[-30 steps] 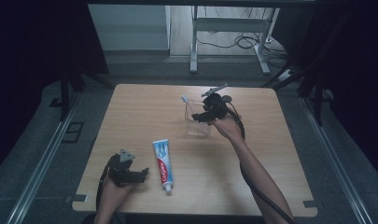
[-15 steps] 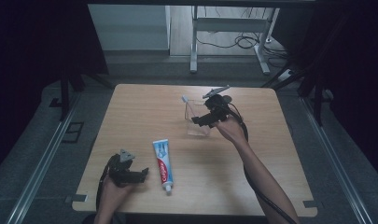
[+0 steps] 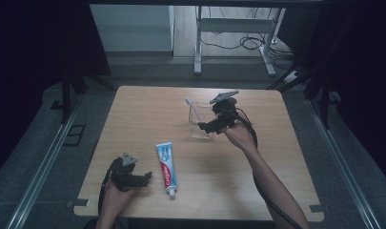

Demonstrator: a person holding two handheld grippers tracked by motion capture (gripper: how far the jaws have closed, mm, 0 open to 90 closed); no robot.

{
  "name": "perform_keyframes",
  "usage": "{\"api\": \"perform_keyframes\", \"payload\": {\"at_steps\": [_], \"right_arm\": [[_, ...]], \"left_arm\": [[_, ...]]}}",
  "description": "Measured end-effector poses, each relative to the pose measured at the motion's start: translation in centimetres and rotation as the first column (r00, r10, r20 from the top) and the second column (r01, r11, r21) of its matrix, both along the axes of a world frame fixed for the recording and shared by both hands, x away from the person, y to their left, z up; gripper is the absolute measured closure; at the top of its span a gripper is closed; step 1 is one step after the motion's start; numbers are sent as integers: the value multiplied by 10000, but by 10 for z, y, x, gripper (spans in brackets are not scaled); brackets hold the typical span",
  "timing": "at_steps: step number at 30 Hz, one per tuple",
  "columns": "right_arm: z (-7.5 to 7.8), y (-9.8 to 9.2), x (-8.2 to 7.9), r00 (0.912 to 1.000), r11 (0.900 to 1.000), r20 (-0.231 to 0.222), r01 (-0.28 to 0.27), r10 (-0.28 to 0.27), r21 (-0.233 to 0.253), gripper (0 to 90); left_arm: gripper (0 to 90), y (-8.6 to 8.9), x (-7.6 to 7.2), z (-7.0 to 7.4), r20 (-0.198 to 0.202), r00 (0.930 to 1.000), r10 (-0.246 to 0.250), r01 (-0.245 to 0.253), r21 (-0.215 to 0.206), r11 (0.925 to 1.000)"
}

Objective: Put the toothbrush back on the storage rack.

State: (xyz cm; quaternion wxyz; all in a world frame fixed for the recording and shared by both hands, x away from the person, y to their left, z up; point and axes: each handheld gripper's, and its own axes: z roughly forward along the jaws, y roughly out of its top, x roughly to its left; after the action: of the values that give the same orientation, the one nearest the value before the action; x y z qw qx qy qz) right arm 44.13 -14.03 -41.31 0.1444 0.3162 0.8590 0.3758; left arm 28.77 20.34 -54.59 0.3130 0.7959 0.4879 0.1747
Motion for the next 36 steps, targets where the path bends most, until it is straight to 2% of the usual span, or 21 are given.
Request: {"api": "perform_keyframes", "payload": {"at_steps": [12, 17, 23, 29, 36], "right_arm": [[1, -21, -12, 9999, 10000, 156, 66, -67, 60, 0], [-1, -30, -17, 9997, 9997, -84, 223, -223, -77, 0], [-3, -42, -24, 9977, 9982, -399, 554, -545, 215, 0], [-6, -54, -30, 9966, 9970, -447, 703, -689, 312, 0], [-7, -68, -41, 9958, 9963, -326, 855, -851, 110, 0]], "left_arm": [[31, 0, 0, 0, -2, 10000, 1, -1, 1, 10000], [31, 0, 0, 0, 0, 10000, 2, -2, 1, 10000], [31, 0, 0, 0, -1, 10000, 0, 0, 3, 10000], [31, 0, 0, 0, -1, 10000, -2, 2, 4, 10000], [31, 0, 0, 0, -7, 10000, 13, -13, -6, 10000]]}}
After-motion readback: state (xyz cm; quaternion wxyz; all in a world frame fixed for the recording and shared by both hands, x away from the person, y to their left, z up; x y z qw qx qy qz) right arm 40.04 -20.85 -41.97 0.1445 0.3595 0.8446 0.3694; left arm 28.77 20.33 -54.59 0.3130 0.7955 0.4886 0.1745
